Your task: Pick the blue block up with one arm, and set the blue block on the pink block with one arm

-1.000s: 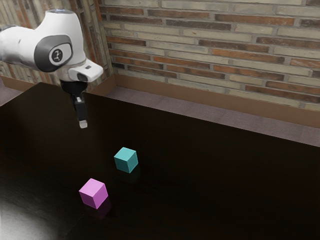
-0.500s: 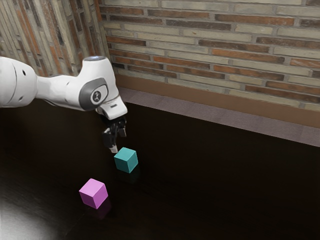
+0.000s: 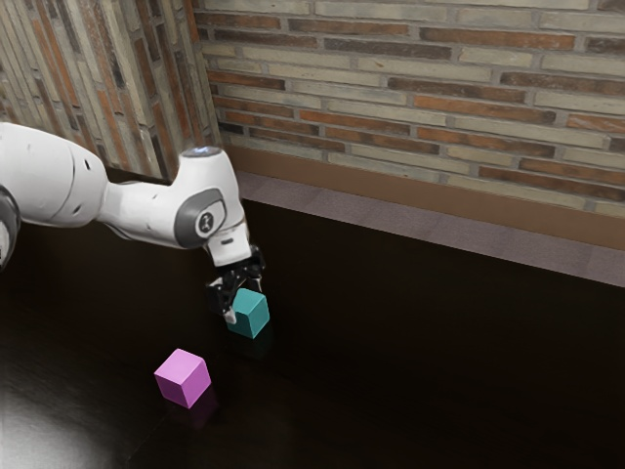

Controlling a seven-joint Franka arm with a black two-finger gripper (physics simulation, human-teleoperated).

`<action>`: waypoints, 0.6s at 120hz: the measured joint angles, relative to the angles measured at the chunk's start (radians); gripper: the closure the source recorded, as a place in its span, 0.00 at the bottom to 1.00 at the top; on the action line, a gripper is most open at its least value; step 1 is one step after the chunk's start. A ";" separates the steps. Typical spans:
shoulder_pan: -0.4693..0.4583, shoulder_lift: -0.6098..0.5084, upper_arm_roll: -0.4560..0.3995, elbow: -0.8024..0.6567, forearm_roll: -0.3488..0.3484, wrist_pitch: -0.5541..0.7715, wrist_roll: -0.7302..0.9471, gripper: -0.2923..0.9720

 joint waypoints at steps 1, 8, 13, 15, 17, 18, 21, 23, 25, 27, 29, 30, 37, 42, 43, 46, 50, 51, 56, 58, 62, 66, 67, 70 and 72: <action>0.000 0.002 0.000 0.000 0.000 0.002 0.003 0.23; 0.000 0.015 -0.003 0.002 -0.001 0.014 0.022 0.23; 0.001 0.020 -0.005 0.002 -0.001 0.021 0.034 0.23; 0.001 0.022 -0.006 0.002 -0.001 0.023 0.039 0.23; 0.001 0.023 -0.006 0.002 -0.001 0.026 0.044 0.23; 0.001 0.024 -0.007 0.002 -0.001 0.027 0.046 0.23; 0.001 0.026 -0.007 0.002 -0.002 0.030 0.052 0.23; 0.001 0.028 -0.008 0.002 -0.003 0.032 0.056 0.23; 0.001 0.030 -0.008 0.002 -0.003 0.033 0.060 0.23; 0.001 0.032 -0.008 0.002 -0.004 0.035 0.064 0.23; 0.001 0.034 -0.009 0.002 -0.005 0.036 0.068 0.23; 0.001 0.035 -0.009 0.002 -0.005 0.037 0.070 0.23; 0.006 0.039 -0.009 0.007 -0.011 0.041 0.082 0.28; 0.011 0.040 -0.009 0.010 -0.015 0.043 0.090 0.36; 0.012 0.040 -0.009 0.010 -0.016 0.043 0.091 0.38; 0.013 0.040 -0.009 0.010 -0.018 0.045 0.096 0.42; 0.014 0.040 -0.009 0.011 -0.020 0.046 0.101 0.45; 0.014 0.040 -0.009 0.011 -0.020 0.047 0.103 0.46; 0.016 0.036 -0.009 0.011 -0.023 0.049 0.109 0.49; 0.017 0.034 -0.009 0.011 -0.024 0.050 0.112 0.50; 0.017 0.026 -0.009 0.009 -0.027 0.051 0.117 0.52; 0.020 -0.001 -0.009 -0.001 -0.033 0.053 0.121 0.53; 0.020 -0.009 -0.009 -0.004 -0.035 0.053 0.122 0.53; 0.021 -0.033 -0.009 -0.015 -0.040 0.053 0.126 0.54; 0.022 -0.060 -0.009 -0.032 -0.044 0.053 0.128 0.54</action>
